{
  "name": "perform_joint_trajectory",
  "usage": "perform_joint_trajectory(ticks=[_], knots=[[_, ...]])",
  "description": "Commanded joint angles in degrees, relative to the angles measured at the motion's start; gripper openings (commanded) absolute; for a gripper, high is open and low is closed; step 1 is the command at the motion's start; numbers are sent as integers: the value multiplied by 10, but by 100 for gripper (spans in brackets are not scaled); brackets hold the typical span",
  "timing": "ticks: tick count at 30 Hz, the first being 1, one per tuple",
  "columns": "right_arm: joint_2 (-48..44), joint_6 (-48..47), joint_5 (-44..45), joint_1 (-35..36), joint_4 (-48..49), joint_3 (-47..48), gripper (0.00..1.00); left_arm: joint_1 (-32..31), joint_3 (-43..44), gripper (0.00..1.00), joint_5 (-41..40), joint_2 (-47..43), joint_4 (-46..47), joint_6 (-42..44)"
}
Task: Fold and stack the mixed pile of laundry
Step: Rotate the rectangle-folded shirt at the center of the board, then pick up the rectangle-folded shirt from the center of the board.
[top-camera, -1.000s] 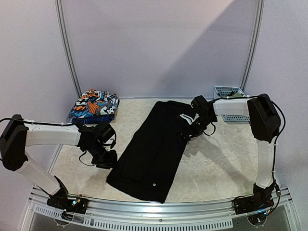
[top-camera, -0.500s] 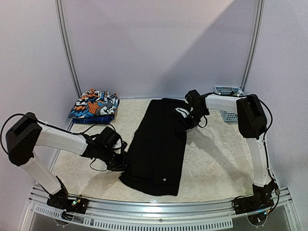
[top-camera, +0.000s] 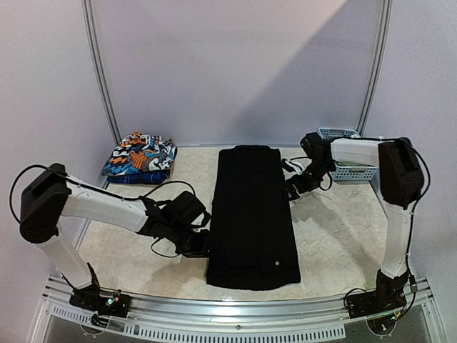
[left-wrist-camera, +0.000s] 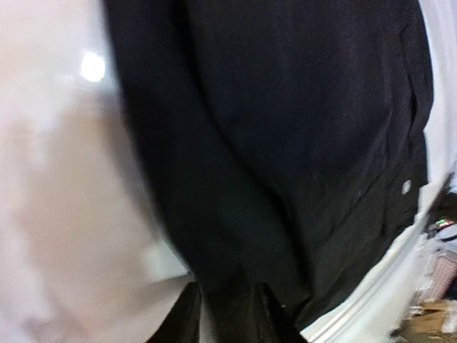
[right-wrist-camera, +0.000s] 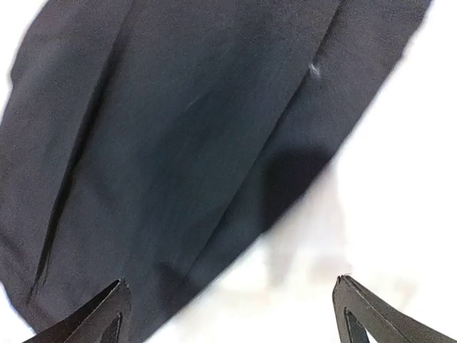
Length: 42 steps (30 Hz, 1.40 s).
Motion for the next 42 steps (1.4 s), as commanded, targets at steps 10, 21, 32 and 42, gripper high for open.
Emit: perform_joint_trajectory(ticks=[10,21,32,42], knots=[[-455,-91,-125,-25,101,-244,98,-122,61,90,-389,-361,-125,602],[-535,-345,-9,187,27,-440,94,-65,72,88,-654,-280,-75,563],[-501,-364,117,387,126,-535,97,-215,-6,83,-249,-229,-148,832],[-392,-323,229,415,184,-530,94,-237,-22,81,-236,-132,-88,872]])
